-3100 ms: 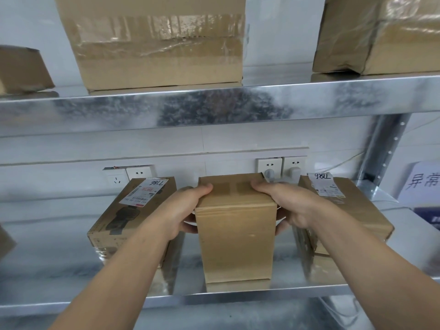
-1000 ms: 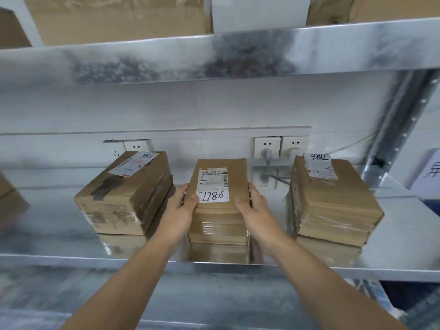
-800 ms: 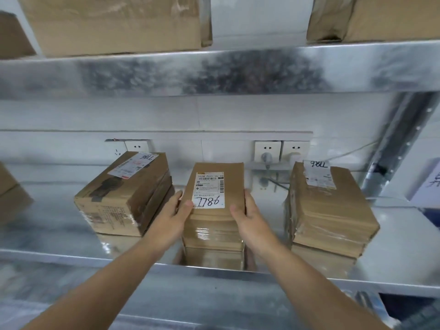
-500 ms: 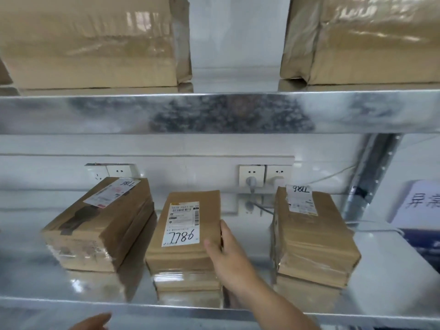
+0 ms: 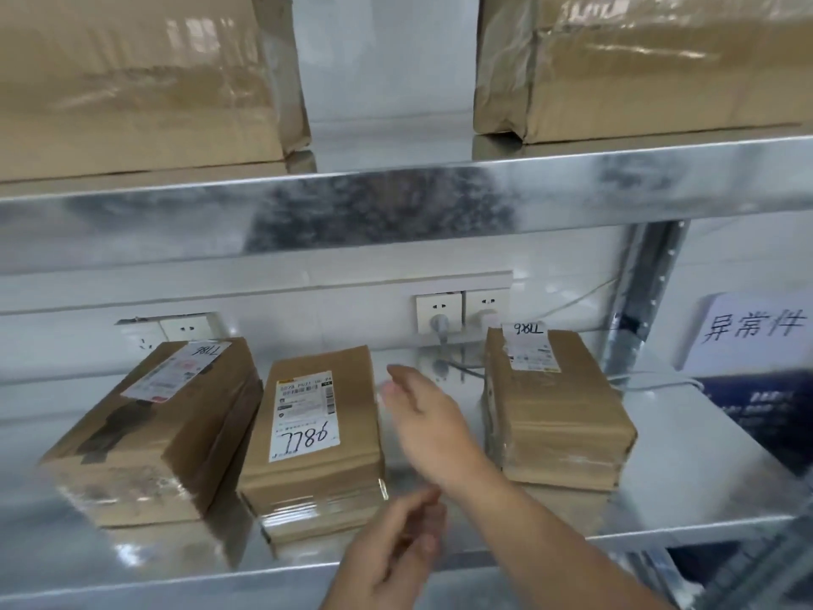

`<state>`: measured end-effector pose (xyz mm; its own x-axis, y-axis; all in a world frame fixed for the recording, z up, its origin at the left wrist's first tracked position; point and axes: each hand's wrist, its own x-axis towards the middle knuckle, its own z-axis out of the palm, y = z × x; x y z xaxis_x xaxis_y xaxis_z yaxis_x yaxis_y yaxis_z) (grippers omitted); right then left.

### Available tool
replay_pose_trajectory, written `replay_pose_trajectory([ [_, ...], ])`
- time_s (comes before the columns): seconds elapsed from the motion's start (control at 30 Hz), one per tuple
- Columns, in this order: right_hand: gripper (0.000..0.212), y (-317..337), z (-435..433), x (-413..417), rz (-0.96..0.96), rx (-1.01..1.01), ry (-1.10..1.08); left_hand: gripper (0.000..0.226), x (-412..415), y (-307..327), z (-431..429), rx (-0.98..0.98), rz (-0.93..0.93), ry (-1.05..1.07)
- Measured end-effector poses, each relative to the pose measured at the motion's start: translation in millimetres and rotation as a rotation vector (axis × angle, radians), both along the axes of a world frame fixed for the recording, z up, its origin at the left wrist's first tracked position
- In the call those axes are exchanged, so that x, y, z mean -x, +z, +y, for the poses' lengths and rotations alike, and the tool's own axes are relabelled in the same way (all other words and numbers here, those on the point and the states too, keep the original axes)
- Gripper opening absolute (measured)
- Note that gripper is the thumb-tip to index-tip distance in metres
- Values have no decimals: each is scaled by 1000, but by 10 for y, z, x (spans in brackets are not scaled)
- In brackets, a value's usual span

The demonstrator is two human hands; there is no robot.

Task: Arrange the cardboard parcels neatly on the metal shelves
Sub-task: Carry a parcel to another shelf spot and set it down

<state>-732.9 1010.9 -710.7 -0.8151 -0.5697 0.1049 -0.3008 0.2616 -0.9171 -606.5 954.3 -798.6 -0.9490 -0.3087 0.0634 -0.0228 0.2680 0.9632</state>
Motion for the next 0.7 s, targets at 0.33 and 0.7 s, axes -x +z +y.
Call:
replay_pose_trajectory([
  [0.33,28,297,955,715,116,0,-56,22,1202,498,559,-2,249,290],
  [0.7,18,234,1595,1116,75,90,-90,35,1540,655,1039,281,185,521],
])
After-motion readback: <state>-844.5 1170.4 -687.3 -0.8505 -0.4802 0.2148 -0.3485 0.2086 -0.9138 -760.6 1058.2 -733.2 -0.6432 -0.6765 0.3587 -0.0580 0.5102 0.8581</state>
